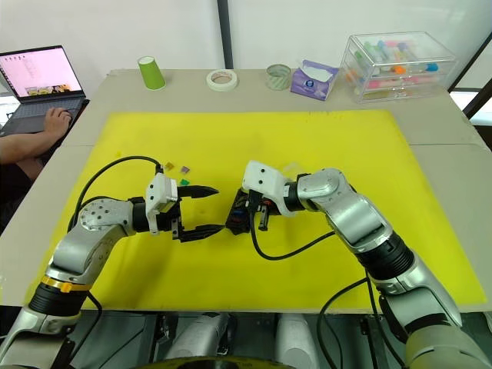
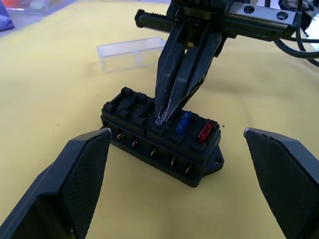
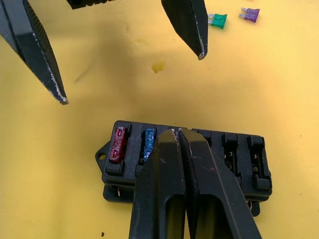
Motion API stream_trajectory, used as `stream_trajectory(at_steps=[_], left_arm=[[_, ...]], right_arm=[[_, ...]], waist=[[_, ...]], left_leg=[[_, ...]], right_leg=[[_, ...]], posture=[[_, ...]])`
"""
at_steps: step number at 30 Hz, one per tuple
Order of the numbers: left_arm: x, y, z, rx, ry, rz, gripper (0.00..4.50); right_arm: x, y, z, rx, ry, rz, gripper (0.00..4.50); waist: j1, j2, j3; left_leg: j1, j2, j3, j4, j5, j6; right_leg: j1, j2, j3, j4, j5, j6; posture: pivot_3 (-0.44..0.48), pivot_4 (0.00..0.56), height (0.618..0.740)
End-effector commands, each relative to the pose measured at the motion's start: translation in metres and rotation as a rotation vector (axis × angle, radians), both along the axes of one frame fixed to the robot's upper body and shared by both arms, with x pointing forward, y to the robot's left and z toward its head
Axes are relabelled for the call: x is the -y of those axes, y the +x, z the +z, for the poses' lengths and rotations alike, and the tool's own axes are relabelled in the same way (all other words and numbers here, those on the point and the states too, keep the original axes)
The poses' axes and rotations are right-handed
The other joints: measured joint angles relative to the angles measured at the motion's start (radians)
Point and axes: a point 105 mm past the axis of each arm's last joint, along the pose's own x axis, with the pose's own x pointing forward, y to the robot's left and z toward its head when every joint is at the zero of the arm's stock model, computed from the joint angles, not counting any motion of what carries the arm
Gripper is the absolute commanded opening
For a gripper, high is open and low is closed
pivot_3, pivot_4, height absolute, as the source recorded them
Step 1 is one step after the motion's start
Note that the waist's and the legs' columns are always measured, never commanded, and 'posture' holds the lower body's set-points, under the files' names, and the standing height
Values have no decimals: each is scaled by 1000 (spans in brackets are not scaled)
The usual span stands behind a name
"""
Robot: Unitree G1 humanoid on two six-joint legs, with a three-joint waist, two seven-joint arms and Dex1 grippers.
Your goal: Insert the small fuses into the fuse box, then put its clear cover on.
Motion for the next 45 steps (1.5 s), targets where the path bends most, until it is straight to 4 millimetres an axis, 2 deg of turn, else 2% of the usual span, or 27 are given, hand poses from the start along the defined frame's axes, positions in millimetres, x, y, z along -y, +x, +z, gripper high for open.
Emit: stream_trajectory(at_steps=[1,3,5,7,10,14,16,20,23,28,32,36,38,41,45], left_arm=[[-21,5,26,84,-31,74,4500],[-43,7,34,72,-35,141,4500],[-71,13,39,61,-1,237,4500],[-97,19,45,56,13,325,4500],[-132,24,50,60,39,441,4500],[-188,31,49,84,89,654,4500],[-204,32,48,93,89,714,4500],[-234,37,35,79,89,828,4500],[-233,40,32,69,84,816,4500],[-229,43,32,71,82,795,4500],[-222,45,38,64,39,770,4500],[-203,42,53,-68,-122,688,4500],[-198,38,54,-159,-168,659,4500],[-188,33,55,-310,-236,614,4500],[-174,32,58,-495,-330,576,4500]], right_arm=[[3,-2,38,79,133,-21,77],[16,-6,61,138,223,-54,254],[43,-2,76,213,250,-141,648],[69,0,83,263,246,-208,1302],[106,1,84,310,202,-302,2325],[167,-2,68,332,136,-480,3743],[190,-3,63,348,136,-553,4431],[229,-11,40,368,162,-676,4473],[237,-11,34,382,173,-722,4473],[238,-11,36,399,169,-725,4473],[228,-7,43,391,192,-693,4473],[168,5,73,363,267,-461,4473],[143,6,85,355,288,-366,4473],[97,-2,98,319,324,-179,4473],[53,-14,104,275,327,-7,4473]], waist=[[0,0,0],[0,0,0],[0,0,0],[5,0,0],[10,0,0],[17,0,0],[19,1,1],[20,1,1],[19,1,1],[16,1,1],[14,1,1],[-1,1,1],[-8,2,1],[-10,1,1],[-3,1,1]], left_leg=[[0,0,0,0,0,0],[0,0,0,0,0,0],[-1,0,0,-1,0,0],[0,0,0,-1,0,0],[0,0,0,0,0,0],[0,0,0,-1,0,0],[0,0,1,-1,0,0],[1,0,1,-1,0,0],[1,0,1,0,0,0],[1,0,1,0,0,0],[1,0,1,0,0,0],[1,0,1,0,0,0],[1,1,1,0,0,0],[1,1,0,-2,0,0],[0,1,0,-1,0,0]], right_leg=[[0,0,0,0,0,0],[-1,0,0,0,0,0],[-1,0,0,0,0,0],[-1,0,0,0,0,0],[0,0,0,0,0,0],[0,0,0,0,0,0],[0,0,0,0,0,0],[0,0,0,0,0,0],[0,0,0,1,0,0],[0,0,1,2,0,0],[0,0,1,2,0,0],[0,0,1,3,0,0],[-1,0,1,4,0,0],[-2,0,1,4,0,0],[-2,0,1,4,0,0]], posture=[[0,150,740],[0,150,740],[0,150,740],[0,150,740],[0,150,740],[0,150,740],[0,150,740],[0,150,740],[0,150,740],[0,150,740],[0,150,740],[0,150,740],[0,150,740],[0,150,740],[0,150,740]])
